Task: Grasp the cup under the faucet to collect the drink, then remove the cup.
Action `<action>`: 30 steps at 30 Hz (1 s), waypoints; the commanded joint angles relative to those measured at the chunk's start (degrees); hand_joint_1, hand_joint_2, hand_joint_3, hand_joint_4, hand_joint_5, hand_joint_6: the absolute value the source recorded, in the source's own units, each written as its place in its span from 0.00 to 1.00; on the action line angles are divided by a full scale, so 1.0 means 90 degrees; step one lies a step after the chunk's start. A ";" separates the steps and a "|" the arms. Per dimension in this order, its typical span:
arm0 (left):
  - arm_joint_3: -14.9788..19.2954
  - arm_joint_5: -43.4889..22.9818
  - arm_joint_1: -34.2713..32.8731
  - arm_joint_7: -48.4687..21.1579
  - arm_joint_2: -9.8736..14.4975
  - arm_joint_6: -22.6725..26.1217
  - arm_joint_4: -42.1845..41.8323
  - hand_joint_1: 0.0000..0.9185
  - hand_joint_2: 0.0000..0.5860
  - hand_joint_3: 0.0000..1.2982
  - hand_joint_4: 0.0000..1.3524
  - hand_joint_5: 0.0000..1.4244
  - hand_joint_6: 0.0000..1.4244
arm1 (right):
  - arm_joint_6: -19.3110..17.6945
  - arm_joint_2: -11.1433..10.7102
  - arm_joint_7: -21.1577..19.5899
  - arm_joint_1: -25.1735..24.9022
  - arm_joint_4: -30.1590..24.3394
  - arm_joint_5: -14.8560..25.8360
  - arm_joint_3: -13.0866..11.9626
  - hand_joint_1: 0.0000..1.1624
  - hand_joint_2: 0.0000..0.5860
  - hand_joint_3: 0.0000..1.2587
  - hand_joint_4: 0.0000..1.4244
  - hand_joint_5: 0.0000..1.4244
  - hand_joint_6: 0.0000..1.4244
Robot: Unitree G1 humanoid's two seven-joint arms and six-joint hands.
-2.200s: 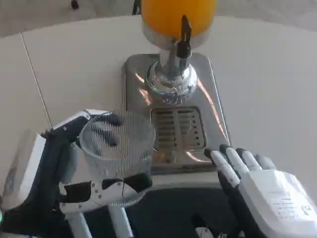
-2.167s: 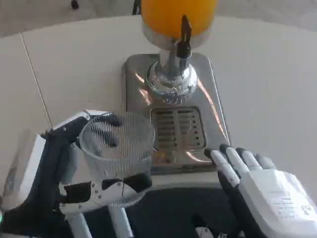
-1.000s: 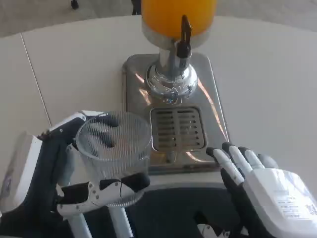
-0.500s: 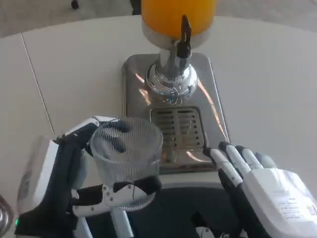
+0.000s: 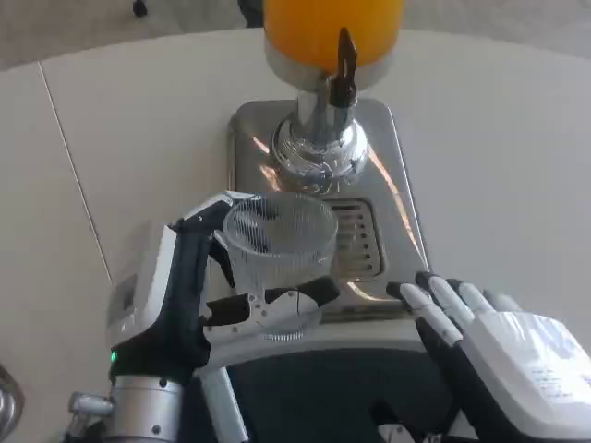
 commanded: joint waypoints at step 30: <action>-0.0643 0.0204 -0.1758 0.1445 -0.0378 0.0677 0.1973 0.62 0.00 0.71 0.85 0.95 1.00 | 0.0147 -0.0044 0.0353 -0.0059 -0.0005 0.0429 -0.0506 0.44 0.71 0.06 0.00 0.00 0.00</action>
